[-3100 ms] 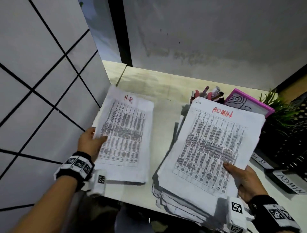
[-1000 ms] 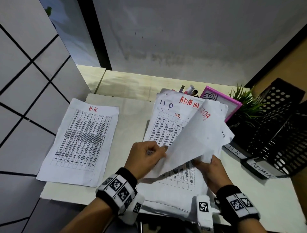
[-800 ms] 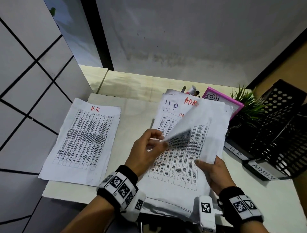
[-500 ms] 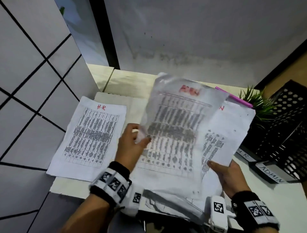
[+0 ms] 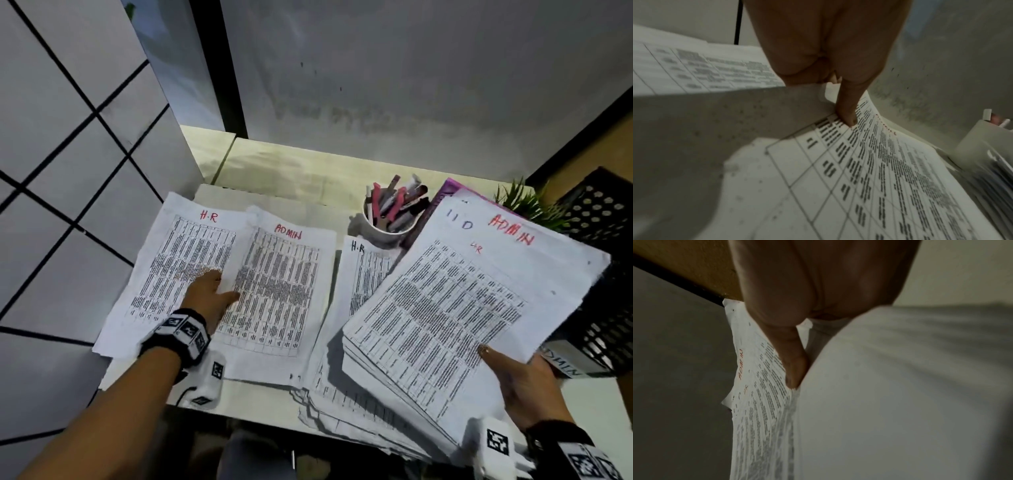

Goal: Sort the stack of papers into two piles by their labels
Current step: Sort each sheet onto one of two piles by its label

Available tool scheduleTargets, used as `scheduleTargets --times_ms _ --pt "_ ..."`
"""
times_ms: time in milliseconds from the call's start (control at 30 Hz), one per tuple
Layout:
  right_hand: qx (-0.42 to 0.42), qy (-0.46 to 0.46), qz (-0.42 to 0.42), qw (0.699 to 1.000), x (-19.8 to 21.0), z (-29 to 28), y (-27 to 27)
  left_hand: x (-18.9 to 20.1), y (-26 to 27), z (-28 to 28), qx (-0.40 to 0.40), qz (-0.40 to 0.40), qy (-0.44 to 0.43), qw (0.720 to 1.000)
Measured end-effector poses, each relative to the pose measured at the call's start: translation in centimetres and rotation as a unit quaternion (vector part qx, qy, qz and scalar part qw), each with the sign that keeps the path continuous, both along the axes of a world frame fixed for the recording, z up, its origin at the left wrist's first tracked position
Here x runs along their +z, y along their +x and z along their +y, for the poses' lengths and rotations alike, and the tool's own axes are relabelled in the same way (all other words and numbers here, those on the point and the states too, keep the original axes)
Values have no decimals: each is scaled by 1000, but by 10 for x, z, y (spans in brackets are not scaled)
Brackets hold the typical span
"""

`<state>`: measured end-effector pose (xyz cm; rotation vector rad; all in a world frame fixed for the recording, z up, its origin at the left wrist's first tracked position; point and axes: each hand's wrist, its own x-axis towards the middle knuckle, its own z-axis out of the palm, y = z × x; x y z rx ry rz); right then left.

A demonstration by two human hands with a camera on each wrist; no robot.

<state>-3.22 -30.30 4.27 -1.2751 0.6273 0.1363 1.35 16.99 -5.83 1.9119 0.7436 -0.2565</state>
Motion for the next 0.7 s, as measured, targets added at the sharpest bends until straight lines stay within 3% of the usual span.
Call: scheduleTargets --times_ms 267,333,400,433,500,600,700 --pt "30 -8 2 1000 -8 15 -4 -1 7 -41 28 -37 44 998" --pt "38 -9 3 999 -10 17 -4 5 5 -50 -46 -14 172 984" --pt "44 -12 6 999 -9 19 -3 17 -2 -67 -114 17 320 940" --pt "43 -11 8 999 -10 19 -3 21 -9 -79 -134 8 348 928" --pt "44 -10 12 999 -11 19 -1 22 -23 -103 -159 -47 293 942" --pt "39 -5 12 999 -11 19 0 25 -40 -143 -179 -59 64 980" --pt "34 -2 5 999 -8 20 1 17 -43 -164 -184 -30 23 982"
